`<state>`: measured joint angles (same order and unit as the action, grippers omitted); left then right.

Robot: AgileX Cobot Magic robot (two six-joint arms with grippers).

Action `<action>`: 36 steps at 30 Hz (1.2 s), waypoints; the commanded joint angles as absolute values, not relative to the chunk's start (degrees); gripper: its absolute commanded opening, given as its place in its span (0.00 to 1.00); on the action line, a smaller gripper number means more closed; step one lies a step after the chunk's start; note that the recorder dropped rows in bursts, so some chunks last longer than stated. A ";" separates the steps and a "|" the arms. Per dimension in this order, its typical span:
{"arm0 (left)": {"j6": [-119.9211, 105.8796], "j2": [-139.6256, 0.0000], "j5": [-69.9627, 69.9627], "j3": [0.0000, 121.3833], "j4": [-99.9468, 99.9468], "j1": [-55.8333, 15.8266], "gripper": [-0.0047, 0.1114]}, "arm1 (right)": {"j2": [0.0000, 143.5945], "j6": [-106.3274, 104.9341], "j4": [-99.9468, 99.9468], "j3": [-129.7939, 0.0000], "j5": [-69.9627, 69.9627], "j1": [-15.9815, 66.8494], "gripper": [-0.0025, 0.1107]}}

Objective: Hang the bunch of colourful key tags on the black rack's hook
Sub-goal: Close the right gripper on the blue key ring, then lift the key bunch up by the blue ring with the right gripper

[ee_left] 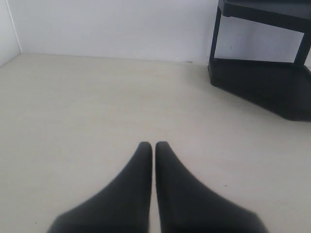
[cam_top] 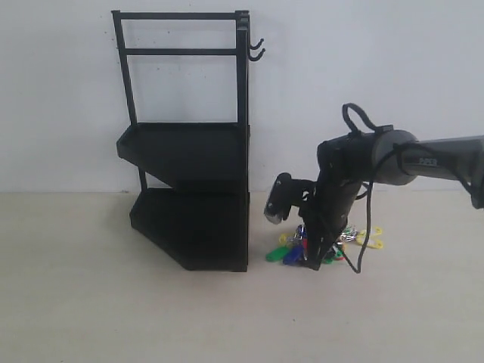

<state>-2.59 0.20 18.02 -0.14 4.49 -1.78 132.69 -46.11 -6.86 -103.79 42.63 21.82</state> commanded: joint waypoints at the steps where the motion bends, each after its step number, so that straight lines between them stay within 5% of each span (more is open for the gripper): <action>1: -2.61 0.00 17.60 0.00 4.89 -1.59 0.08 | 127.30 -34.72 -6.46 -103.98 42.83 21.77 0.02; 9: -2.61 0.00 17.60 0.00 4.89 -1.59 0.08 | 118.73 -13.92 -2.43 -103.98 42.77 18.55 0.02; 20: -2.61 0.00 17.60 0.00 4.89 -1.59 0.08 | 106.75 -20.80 17.45 -99.11 46.74 8.69 0.02; 26: -2.61 0.00 17.60 0.00 4.89 -1.59 0.08 | 94.84 -30.72 27.04 -85.82 42.24 3.02 0.02; 36: -2.61 0.00 17.60 0.00 4.89 -1.59 0.08 | 78.25 -43.90 42.97 -58.94 14.28 0.58 0.02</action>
